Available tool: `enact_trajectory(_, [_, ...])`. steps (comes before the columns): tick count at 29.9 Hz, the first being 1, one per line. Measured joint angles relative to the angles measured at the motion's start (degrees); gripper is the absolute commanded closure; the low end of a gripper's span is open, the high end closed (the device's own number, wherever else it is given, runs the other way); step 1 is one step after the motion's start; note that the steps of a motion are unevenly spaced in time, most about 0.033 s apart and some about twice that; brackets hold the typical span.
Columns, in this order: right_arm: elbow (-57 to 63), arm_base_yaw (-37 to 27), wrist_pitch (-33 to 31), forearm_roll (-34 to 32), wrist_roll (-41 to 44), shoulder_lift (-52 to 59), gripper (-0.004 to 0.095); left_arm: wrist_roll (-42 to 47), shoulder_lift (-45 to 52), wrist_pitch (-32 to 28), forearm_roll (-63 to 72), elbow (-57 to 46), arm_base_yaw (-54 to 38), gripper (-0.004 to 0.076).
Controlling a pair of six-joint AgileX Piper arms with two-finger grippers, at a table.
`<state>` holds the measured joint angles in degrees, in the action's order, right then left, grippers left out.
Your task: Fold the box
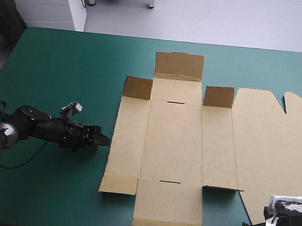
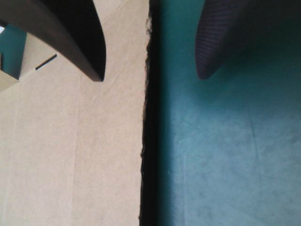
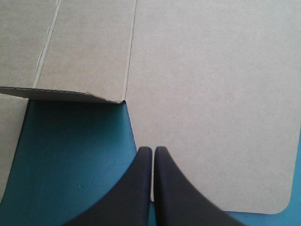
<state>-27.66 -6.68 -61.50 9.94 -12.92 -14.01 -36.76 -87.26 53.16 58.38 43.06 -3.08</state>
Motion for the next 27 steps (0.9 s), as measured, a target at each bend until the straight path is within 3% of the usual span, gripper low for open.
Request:
enact_trajectory(23, [0.0,0.0,0.0,0.0,0.0,0.0,0.0908,-9.7,-13.1,0.1,17.5,4.0,11.6,0.0321])
enact_trajectory(27, [0.0,0.0,0.0,0.0,0.0,0.0,0.0908,-12.1,-14.3,-0.3,17.6,7.0,12.7,0.0392])
